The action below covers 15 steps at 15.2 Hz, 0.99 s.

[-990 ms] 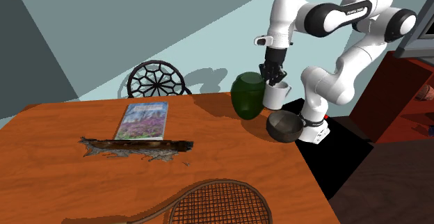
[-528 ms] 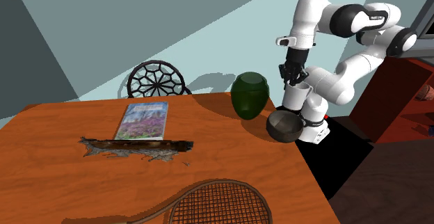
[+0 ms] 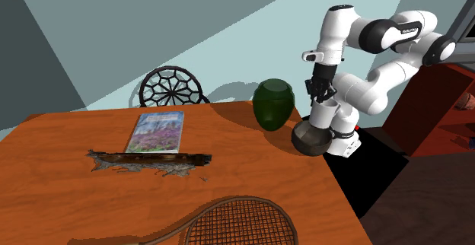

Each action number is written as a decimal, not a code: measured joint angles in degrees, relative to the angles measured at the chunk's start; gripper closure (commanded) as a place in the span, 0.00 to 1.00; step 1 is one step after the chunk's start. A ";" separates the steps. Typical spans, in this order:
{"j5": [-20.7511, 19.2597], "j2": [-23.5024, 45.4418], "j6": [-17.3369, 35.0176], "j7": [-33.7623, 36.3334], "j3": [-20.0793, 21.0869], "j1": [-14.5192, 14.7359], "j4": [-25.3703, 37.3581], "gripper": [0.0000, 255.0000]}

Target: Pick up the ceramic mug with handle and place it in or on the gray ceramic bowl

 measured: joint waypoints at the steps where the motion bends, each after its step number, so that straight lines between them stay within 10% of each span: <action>1: -0.06 -0.25 0.63 -0.11 -0.07 -0.07 -0.88 1.00; 14: -0.39 -2.31 5.35 -0.82 -0.46 -0.58 -7.72 1.00; 15: -0.39 -2.32 5.35 -0.82 -0.46 -0.58 -7.73 0.00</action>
